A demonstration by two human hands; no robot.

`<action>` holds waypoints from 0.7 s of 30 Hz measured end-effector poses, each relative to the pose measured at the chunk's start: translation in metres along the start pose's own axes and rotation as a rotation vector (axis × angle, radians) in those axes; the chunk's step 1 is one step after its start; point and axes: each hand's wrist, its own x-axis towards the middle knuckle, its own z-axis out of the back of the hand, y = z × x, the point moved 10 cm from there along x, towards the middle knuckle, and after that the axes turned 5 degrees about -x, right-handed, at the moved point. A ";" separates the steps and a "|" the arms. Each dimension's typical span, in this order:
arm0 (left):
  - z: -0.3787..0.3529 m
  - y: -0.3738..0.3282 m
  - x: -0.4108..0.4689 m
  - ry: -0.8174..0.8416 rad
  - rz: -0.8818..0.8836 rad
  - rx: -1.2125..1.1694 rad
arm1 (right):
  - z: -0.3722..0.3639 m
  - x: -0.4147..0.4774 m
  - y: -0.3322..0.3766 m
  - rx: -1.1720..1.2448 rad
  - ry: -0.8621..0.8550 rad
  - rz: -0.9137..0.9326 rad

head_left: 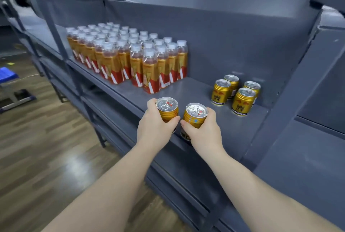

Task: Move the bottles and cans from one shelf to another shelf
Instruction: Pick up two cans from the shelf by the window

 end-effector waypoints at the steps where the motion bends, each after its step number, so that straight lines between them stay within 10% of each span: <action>1: -0.008 0.000 0.011 0.020 -0.011 -0.002 | 0.002 0.007 -0.004 0.003 -0.034 -0.025; 21: -0.160 -0.028 0.110 0.571 -0.257 -0.121 | 0.057 0.045 -0.064 -0.033 -0.614 -0.365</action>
